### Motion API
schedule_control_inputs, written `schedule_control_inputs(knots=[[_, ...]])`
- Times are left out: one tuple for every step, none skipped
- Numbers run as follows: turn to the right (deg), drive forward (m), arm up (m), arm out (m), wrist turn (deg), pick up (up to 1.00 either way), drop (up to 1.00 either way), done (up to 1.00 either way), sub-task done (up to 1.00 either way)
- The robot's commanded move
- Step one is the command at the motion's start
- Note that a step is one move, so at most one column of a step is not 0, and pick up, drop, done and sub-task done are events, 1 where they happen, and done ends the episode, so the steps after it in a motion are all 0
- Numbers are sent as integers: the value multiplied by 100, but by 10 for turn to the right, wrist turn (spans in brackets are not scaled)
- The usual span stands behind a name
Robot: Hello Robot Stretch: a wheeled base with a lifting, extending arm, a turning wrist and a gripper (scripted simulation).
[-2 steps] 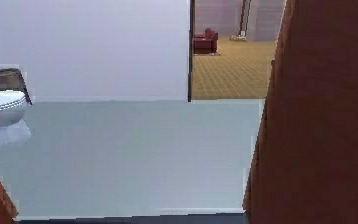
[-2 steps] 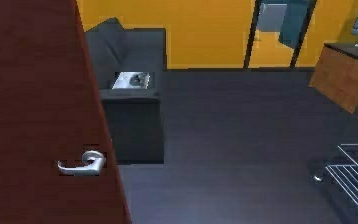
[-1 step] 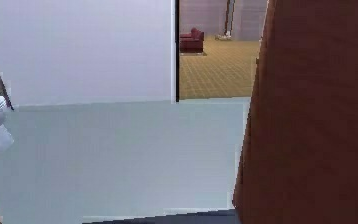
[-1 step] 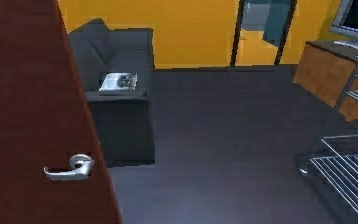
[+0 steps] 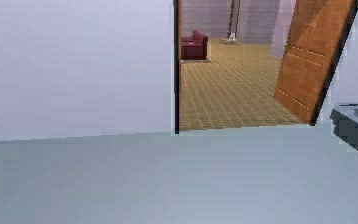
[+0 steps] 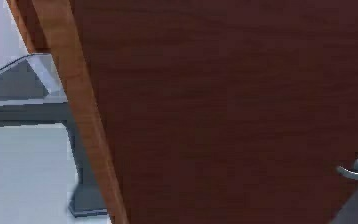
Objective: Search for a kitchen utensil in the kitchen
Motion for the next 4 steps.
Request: schedule_control_inputs(knots=[[0, 30, 0, 0, 0, 0, 0, 0, 0], [150, 0, 0, 0, 0, 0, 0, 0, 0], [0, 100, 0, 0, 0, 0, 0, 0, 0], [0, 75, 0, 0, 0, 0, 0, 0, 0]])
